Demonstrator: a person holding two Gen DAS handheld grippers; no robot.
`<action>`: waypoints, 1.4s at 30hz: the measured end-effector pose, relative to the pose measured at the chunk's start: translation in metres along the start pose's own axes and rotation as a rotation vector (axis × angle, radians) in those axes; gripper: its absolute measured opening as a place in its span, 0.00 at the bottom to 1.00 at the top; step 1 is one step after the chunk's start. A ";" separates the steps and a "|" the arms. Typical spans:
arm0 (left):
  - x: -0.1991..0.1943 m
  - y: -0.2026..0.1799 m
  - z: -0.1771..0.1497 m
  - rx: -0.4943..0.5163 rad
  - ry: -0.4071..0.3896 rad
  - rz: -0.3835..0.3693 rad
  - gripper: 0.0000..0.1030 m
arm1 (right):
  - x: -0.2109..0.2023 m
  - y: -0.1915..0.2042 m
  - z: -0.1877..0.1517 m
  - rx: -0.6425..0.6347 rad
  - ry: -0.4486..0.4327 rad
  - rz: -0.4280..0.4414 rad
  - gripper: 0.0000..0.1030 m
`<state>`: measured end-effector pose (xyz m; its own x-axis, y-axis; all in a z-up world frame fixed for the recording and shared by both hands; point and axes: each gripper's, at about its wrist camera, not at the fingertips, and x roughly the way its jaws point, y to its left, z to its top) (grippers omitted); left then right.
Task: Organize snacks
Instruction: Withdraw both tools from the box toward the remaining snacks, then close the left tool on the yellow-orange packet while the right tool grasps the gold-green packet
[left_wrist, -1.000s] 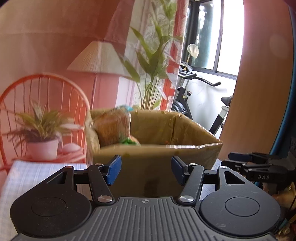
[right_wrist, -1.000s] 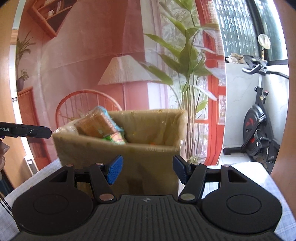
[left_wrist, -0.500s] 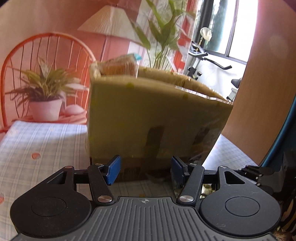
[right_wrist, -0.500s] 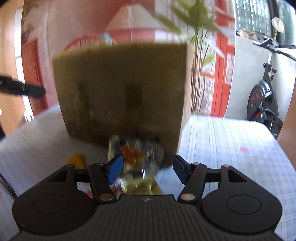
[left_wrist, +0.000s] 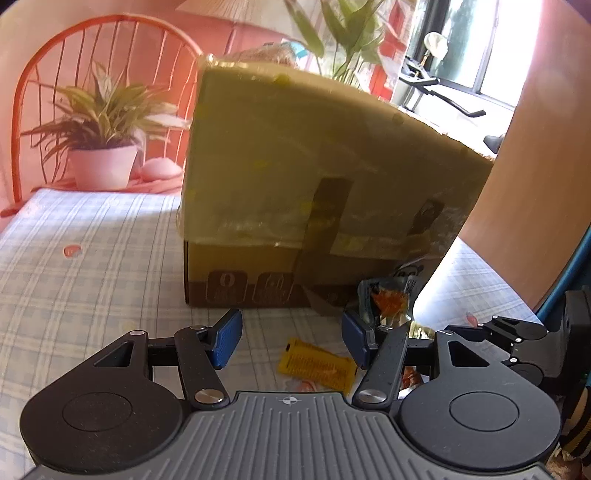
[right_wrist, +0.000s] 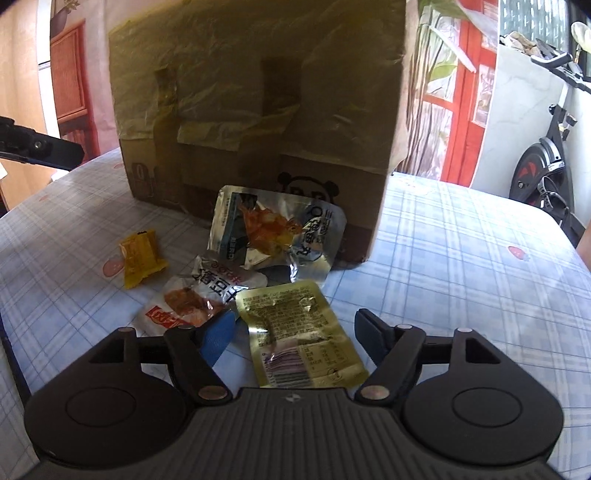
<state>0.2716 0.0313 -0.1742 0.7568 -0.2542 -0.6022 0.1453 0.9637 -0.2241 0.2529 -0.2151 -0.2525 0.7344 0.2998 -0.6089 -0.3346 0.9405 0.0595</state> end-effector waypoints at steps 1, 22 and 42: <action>0.001 0.000 -0.002 -0.003 0.005 0.002 0.60 | 0.000 0.001 0.000 -0.007 0.000 0.000 0.72; 0.027 -0.025 -0.034 0.014 0.109 -0.043 0.60 | -0.007 -0.014 -0.003 0.099 -0.032 0.000 0.55; 0.077 -0.022 -0.017 -0.050 0.169 -0.017 0.41 | -0.006 -0.017 -0.002 0.122 -0.033 0.017 0.55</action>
<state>0.3159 -0.0109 -0.2281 0.6362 -0.2842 -0.7173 0.1219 0.9550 -0.2703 0.2530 -0.2330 -0.2516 0.7491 0.3190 -0.5806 -0.2742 0.9471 0.1666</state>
